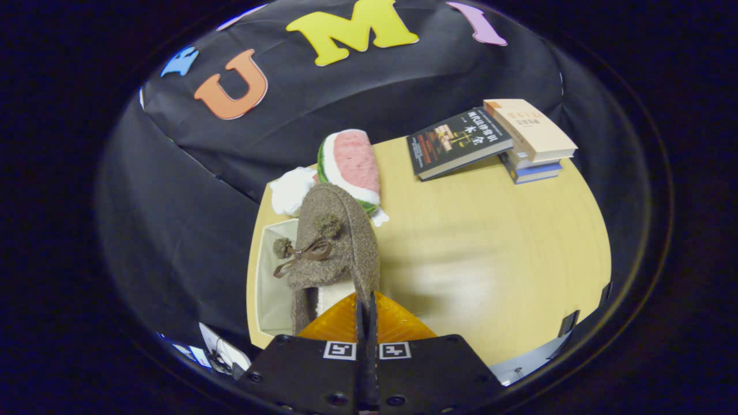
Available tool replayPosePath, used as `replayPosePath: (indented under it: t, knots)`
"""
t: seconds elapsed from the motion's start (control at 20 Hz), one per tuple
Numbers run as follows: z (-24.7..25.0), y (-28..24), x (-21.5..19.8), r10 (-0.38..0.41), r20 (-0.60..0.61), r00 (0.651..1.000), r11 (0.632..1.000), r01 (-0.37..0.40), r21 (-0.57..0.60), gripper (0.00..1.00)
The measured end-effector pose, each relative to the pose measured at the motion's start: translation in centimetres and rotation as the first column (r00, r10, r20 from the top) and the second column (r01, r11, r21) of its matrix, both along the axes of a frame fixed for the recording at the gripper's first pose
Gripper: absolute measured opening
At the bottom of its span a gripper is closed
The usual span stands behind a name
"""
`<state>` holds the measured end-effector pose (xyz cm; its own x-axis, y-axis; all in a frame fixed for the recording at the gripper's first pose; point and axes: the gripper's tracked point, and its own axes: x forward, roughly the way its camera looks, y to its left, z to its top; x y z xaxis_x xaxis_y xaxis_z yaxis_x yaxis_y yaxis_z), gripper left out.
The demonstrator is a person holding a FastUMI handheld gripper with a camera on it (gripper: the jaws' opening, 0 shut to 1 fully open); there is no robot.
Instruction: Open the storage box then place both shoes into the box .Put the left shoe in first, then the right shoe, with the right side of both shoes facing outward in a uniform manner.
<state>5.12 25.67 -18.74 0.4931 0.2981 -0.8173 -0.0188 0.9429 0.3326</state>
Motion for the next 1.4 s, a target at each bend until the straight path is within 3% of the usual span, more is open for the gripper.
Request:
replayPosePath:
  t: [0.3, 0.55, 0.95, 1.0, 1.1, 1.2, 1.3, 1.4]
  knots:
    - [-5.8, 7.8, 0.0, 0.002, -0.097, 0.995, 0.999, -0.006, -0.035, 0.00]
    - [-10.5, 7.9, 0.0, -0.096, -0.130, 0.987, 0.987, 0.077, -0.143, 0.00]
    - [-11.9, 8.9, 2.0, -0.093, -0.088, 0.992, 0.975, 0.073, -0.211, 0.00]
    - [-11.8, 8.9, 2.1, -0.090, -0.084, 0.992, 0.974, 0.070, -0.216, 0.10]
    - [-11.1, 8.9, 2.5, -0.066, -0.052, 0.996, 0.973, 0.053, -0.226, 0.09]
    - [-10.3, 9.4, 2.5, -0.031, -0.035, 0.999, 0.976, 0.022, -0.219, 0.27]
    - [-9.4, 8.9, 2.2, -0.023, -0.019, 1.000, 0.974, 0.018, -0.226, 0.33]
    - [-8.6, 9.2, 1.6, 0.003, -0.017, 1.000, 0.978, -0.007, -0.210, 0.45]
